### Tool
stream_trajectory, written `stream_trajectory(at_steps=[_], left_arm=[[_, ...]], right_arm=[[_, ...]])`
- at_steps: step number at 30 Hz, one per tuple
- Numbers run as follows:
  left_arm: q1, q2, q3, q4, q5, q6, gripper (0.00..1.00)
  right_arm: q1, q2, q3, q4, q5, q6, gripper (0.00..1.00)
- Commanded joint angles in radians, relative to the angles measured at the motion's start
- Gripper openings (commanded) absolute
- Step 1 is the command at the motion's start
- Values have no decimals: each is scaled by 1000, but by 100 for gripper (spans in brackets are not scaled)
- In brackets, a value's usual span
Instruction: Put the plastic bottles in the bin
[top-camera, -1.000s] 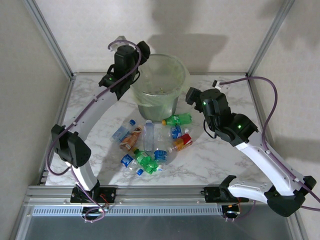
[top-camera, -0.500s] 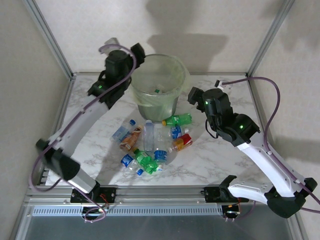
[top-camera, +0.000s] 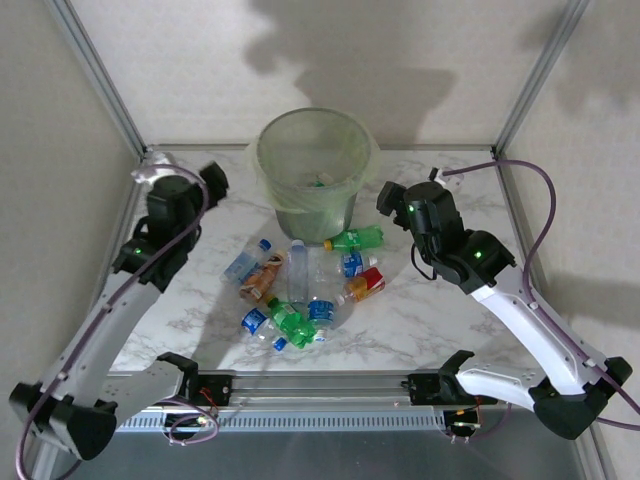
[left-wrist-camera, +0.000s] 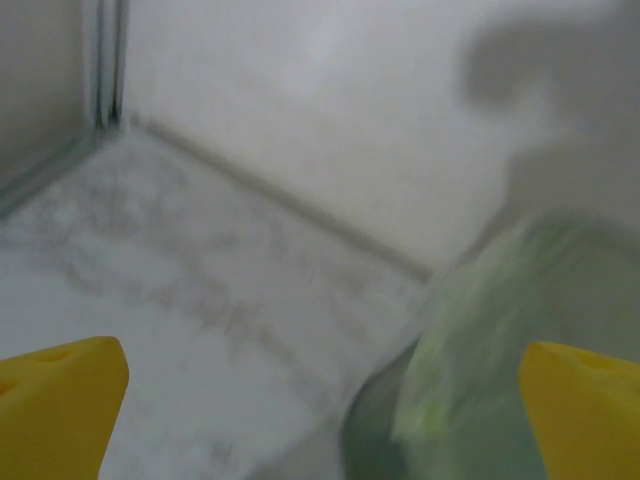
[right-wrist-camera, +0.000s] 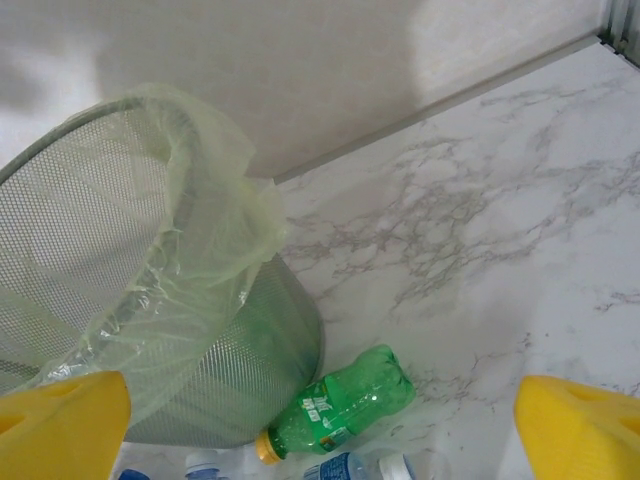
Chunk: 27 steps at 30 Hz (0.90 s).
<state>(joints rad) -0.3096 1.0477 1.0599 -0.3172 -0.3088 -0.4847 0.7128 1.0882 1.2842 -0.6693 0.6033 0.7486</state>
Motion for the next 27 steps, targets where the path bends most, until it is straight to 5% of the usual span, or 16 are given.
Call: stream_trajectory(at_steps=[1, 17, 27], left_arm=[[5, 57, -53, -128, 182, 43, 100], [-33, 338, -143, -133, 223, 72, 100], [-95, 436, -125, -151, 138, 91, 100]], right_arm=[[-13, -14, -16, 27, -8, 19, 99], [-13, -45, -64, 50, -32, 44, 99], [-13, -55, -66, 43, -32, 44, 99]])
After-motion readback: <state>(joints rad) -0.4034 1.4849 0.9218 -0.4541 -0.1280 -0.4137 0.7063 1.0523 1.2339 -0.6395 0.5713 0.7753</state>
